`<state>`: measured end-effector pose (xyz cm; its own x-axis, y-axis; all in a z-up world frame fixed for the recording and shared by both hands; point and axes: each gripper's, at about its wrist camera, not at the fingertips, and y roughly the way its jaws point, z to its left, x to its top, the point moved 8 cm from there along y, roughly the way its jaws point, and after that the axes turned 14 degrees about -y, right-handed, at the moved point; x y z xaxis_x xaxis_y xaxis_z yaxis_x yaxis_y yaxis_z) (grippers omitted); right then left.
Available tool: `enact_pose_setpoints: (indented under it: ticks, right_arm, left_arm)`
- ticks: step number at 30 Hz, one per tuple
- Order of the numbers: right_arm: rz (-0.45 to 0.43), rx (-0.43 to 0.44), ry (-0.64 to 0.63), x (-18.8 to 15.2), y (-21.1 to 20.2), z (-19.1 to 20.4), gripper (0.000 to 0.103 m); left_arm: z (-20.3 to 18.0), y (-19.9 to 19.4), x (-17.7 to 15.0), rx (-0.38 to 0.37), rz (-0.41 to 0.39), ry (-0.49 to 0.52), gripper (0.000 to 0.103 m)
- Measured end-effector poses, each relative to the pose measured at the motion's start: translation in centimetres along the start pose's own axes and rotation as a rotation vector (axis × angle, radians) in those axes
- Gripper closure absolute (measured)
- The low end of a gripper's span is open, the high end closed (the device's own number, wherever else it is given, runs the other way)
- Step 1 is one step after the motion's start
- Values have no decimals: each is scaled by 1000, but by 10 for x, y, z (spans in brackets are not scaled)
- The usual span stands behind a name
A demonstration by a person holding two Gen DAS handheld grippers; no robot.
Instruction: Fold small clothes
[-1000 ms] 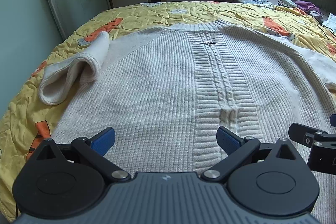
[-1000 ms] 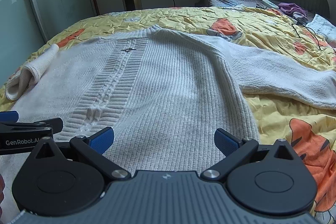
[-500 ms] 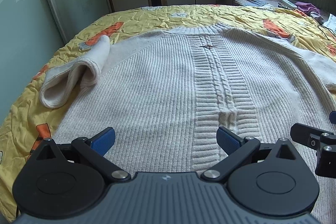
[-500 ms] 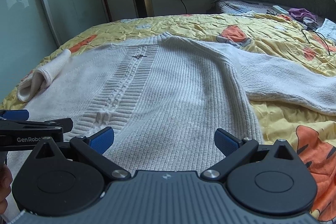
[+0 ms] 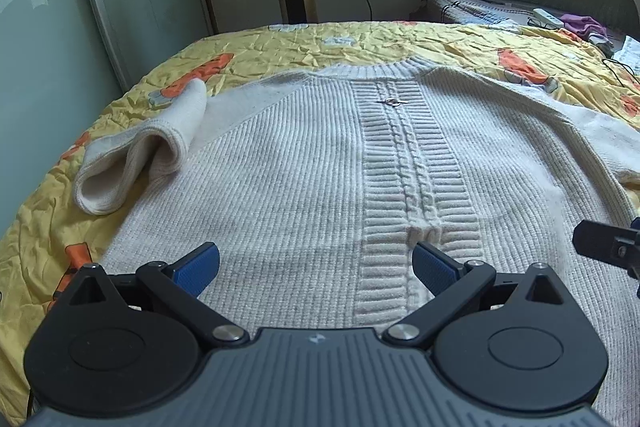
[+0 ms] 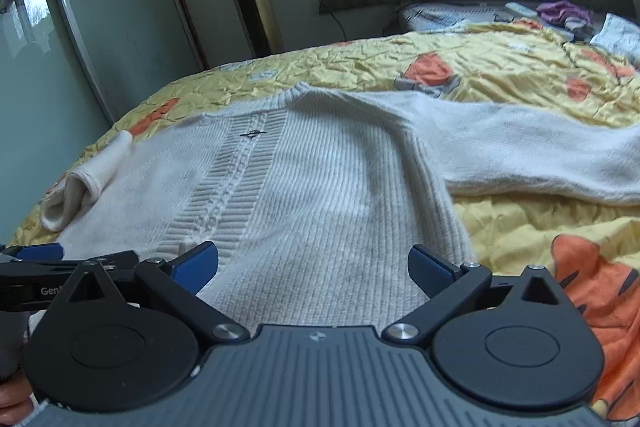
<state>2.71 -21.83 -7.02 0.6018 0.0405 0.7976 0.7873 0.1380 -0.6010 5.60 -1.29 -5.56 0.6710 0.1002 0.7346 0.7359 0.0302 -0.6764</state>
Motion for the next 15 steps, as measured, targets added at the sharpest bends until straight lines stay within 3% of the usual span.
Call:
enact_pose_setpoints:
  ticks: [9,15]
  right_arm:
    - [-10,7,-18,-3,-1,0,0]
    - [-20,4,-26,-9,-2,-9,5]
  left_arm:
    - [-12,0,3,-35,-30,-9,0]
    - [-29,-4,1,-59,-110,3,0]
